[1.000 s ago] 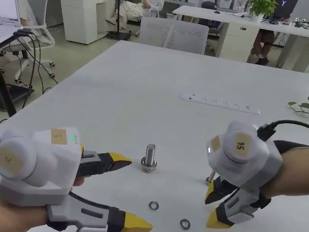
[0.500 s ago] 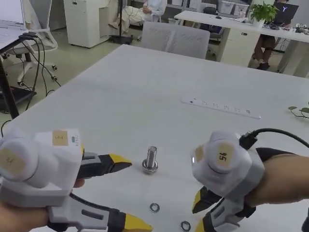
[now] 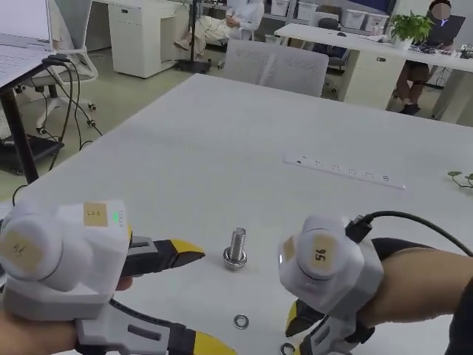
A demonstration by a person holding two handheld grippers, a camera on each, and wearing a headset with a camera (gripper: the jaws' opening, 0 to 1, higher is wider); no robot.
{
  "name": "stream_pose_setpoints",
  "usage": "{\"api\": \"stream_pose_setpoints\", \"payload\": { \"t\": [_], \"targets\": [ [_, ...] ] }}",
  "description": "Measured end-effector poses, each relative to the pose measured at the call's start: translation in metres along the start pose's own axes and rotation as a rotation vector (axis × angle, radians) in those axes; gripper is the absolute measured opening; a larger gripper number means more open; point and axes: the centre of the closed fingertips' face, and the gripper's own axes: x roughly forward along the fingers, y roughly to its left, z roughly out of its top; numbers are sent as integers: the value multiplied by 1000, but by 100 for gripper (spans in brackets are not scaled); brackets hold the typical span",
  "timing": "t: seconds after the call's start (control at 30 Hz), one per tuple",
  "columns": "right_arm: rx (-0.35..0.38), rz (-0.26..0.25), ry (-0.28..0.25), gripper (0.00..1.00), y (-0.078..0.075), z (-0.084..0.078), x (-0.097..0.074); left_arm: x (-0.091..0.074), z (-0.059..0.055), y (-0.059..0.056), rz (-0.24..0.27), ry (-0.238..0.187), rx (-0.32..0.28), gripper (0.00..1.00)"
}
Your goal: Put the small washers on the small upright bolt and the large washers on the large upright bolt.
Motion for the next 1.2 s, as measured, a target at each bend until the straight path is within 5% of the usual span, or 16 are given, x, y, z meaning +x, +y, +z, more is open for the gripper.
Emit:
{"api": "stream_pose_setpoints", "payload": {
  "t": [1.2],
  "targets": [
    [-46,-28,25,14,-1,0,2,1,1,-3,-10,-7,3,73]
  ]
}}
